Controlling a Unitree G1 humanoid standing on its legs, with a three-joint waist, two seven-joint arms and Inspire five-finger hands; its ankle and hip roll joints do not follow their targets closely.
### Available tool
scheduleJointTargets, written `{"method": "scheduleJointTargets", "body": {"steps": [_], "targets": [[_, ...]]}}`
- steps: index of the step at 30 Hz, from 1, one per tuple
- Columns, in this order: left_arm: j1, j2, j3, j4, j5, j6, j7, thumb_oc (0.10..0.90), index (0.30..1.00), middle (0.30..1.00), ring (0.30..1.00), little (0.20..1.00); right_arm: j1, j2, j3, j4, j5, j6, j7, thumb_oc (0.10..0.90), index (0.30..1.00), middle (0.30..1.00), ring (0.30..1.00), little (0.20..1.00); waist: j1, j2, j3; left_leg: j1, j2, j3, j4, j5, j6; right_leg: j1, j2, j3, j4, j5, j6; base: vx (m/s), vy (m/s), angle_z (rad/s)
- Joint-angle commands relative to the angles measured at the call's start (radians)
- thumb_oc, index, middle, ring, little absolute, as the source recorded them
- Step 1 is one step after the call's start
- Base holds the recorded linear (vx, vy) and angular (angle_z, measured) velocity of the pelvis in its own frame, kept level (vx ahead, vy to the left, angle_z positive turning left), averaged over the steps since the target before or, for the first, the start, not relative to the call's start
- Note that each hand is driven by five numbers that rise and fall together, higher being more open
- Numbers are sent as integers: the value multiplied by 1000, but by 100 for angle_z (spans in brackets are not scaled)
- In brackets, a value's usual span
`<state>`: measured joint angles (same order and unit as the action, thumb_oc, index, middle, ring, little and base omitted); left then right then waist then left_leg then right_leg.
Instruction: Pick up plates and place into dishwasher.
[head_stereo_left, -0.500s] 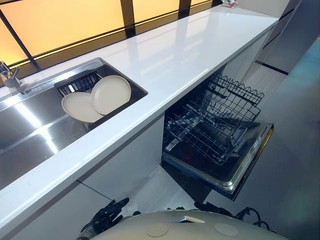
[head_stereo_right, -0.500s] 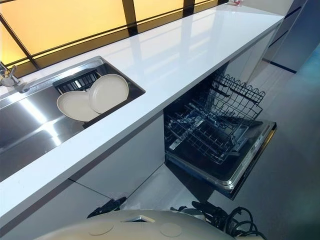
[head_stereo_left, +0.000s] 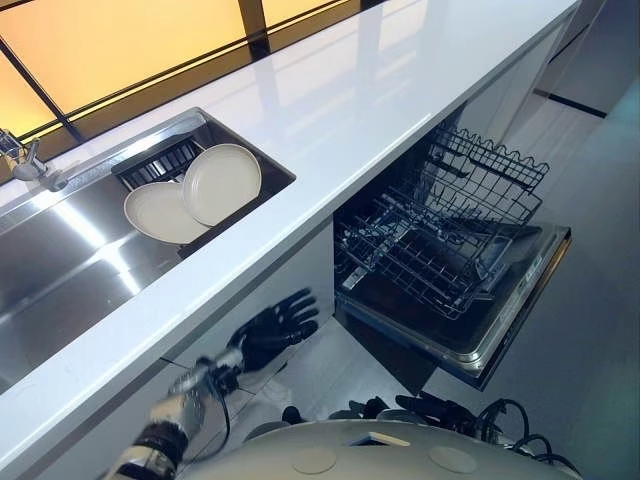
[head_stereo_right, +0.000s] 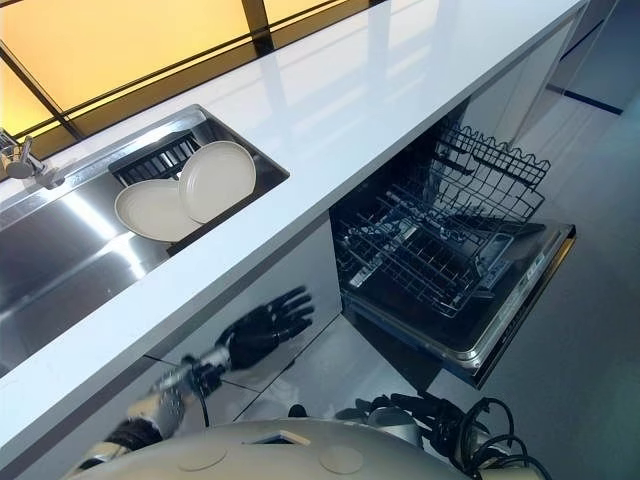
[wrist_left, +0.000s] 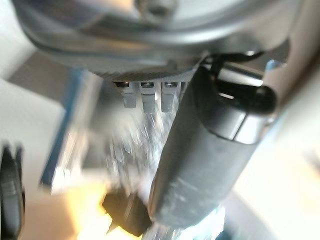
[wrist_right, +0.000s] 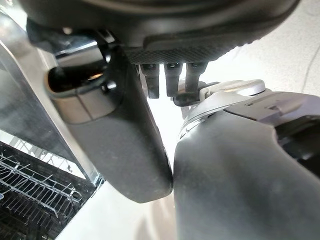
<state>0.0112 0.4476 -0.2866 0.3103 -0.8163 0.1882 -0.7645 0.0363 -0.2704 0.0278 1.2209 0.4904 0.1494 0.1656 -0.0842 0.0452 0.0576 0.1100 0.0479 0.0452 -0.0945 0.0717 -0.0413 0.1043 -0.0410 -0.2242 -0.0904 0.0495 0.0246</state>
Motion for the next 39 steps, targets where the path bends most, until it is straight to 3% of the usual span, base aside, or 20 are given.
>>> {"method": "scheduleJointTargets", "body": {"steps": [1, 3, 5, 7, 9, 11, 12, 13, 15, 16, 17, 18, 19, 20, 22, 23, 25, 28, 31, 39], "targets": [[-224, -22, -4, -318, -428, 164, -154, 800, 900, 900, 900, 900, -53, -7, 53, 46, 39, -10, -18, 800, 900, 900, 900, 900, 2, 17, -2, -10, -67, 10, 7, -93, 42, -21, 17, 32, 122, -129, 66, 0, 0, 0], [-261, -55, -22, -416, -598, 173, -177, 800, 900, 900, 900, 900, -55, 0, 63, 55, 51, -15, -21, 800, 900, 900, 900, 900, -2, 13, -2, -7, -66, 9, 7, -96, 44, -18, 18, 32, 123, -129, 63, 15, -28, 4], [-317, -78, -71, -525, -778, 55, -47, 800, 900, 900, 900, 900, -58, 4, 80, 57, 65, -12, -23, 800, 900, 900, 900, 900, -14, 5, -2, 0, -66, 8, 7, -100, 44, -14, 23, 37, 124, -129, 56, 33, -39, 2], [-340, -91, -56, -563, -907, 9, 64, 800, 900, 900, 900, 900, -52, 5, 91, 55, 78, -12, -24, 800, 900, 900, 900, 900, -18, 1, -4, 1, -66, 7, 7, -100, 43, -10, 24, 41, 119, -127, 54, 34, -26, 0], [-364, -117, -14, -552, -983, -96, 196, 800, 900, 900, 900, 900, -44, 4, 94, 63, 80, -15, -14, 800, 900, 900, 900, 900, -22, -6, -9, 6, -65, 7, 7, -100, 42, -5, 27, 45, 113, -123, 54, 48, -28, 0], [-387, -108, 26, -546, -915, -199, 301, 800, 900, 900, 900, 900, -37, 2, 92, 69, 80, -17, -8, 800, 900, 900, 900, 900, -24, -11, -16, 6, -63, 6, 7, -96, 38, -1, 28, 48, 106, -118, 55, 49, -34, -1], [-401, -85, 61, -548, -813, -263, 369, 800, 900, 900, 900, 900, -31, 2, 91, 65, 82, -15, -7, 800, 900, 900, 900, 900, -23, -14, -20, 5, -62, 5, 7, -94, 36, 0, 28, 49, 102, -115, 57, 44, -29, -2], [-408, -70, 78, -549, -767, -284, 413, 800, 900, 900, 900, 900, -28, 1, 88, 63, 81, -13, -8, 800, 900, 900, 900, 900, -23, -14, -22, 4, -62, 4, 7, -93, 34, 0, 27, 51, 101, -114, 57, 46, -22, -1], [-441, -3, 139, -541, -520, -362, 659, 800, 900, 900, 900, 900, -15, 1, 82, 52, 85, -11, -20, 800, 900, 900, 900, 900, -21, -13, -27, 2, -62, -3, 7, -88, 32, 1, 27, 53, 96, -109, 60, 45, -8, 0], [-449, 14, 152, -536, -486, -357, 703, 800, 900, 900, 900, 900, -12, 1, 80, 50, 83, -11, -21, 800, 900, 900, 900, 900, -21, -12, -29, 2, -62, -4, 7, -88, 32, 1, 27, 53, 96, -109, 61, 53, 6, -2], [-477, 68, 188, -512, -303, -359, 833, 800, 900, 900, 900, 900, -4, 1, 74, 45, 74, -9, -26, 800, 900, 900, 900, 900, -22, -10, -33, 2, -62, -5, 7, -87, 32, 1, 26, 52, 95, -110, 62, 41, 8, -1], [-486, 87, 197, -506, -268, -353, 862, 800, 900, 900, 900, 900, -2, 0, 72, 45, 72, -9, -27, 800, 900, 900, 900, 900, -22, -9, -34, 2, -63, -5, 7, -88, 32, 2, 26, 52, 95, -110, 63, 82, 21, 0], [-521, 156, 229, -462, -75, -318, 987, 800, 900, 900, 900, 900, 3, -2, 63, 49, 63, -10, -28, 800, 900, 900, 900, 900, -23, -5, -40, 5, -64, -9, 7, -89, 32, 2, 26, 51, 98, -111, 63, 79, 21, 1], [-537, 181, 241, -445, -3, -295, 1038, 800, 900, 900, 900, 900, 2, -3, 62, 50, 62, -8, -29, 800, 900, 900, 900, 900, -24, -4, -42, 7, -65, -9, 7, -91, 32, 3, 25, 51, 98, -112, 64, 103, 30, 0], [-572, 255, 275, -377, 212, -226, 1127, 800, 900, 900, 900, 900, -1, -10, 52, 64, 55, -4, -24, 800, 900, 900, 900, 900, -25, 0, -50, 11, -68, -11, 9, -94, 32, 4, 26, 55, 101, -116, 64, 96, 33, 0], [-587, 279, 284, -350, 236, -210, 1134, 800, 900, 900, 900, 900, -1, -14, 51, 69, 52, -5, -21, 800, 900, 900, 900, 900, -26, 1, -52, 12, -69, -11, 10, -96, 33, 4, 26, 56, 101, -117, 64, 101, 38, 1], [-639, 378, 294, -227, 454, -147, 1155, 800, 900, 900, 900, 900, -7, -27, 43, 88, 43, -4, -10, 800, 900, 900, 900, 900, -28, 5, -59, 16, -73, -10, 13, -101, 34, 6, 26, 59, 104, -118, 65, 101, 39, 1], [-749, 522, 245, -22, 497, -112, 1099, 800, 900, 900, 900, 900, -13, -46, 36, 121, 34, -8, 7, 800, 900, 900, 900, 900, -33, 14, -70, 17, -78, -1, 19, -107, 35, 4, 23, 62, 108, -119, 70, 117, 53, -3], [-827, 583, 179, 118, 492, -91, 1055, 800, 900, 900, 900, 900, -12, -52, 30, 140, 20, -21, 11, 800, 900, 900, 900, 900, -41, 23, -71, 14, -83, 7, 31, -115, 37, -4, 19, 69, 119, -121, 75, 104, 76, -3], [-922, 600, 71, 330, 421, -3, 912, 800, 900, 900, 900, 900, 6, -57, 20, 141, -9, -38, 17, 800, 900, 900, 900, 900, -68, 33, -66, 1, -104, 18, 79, -149, 50, -32, 3, 86, 158, -130, 89, 92, 97, -9]]}}
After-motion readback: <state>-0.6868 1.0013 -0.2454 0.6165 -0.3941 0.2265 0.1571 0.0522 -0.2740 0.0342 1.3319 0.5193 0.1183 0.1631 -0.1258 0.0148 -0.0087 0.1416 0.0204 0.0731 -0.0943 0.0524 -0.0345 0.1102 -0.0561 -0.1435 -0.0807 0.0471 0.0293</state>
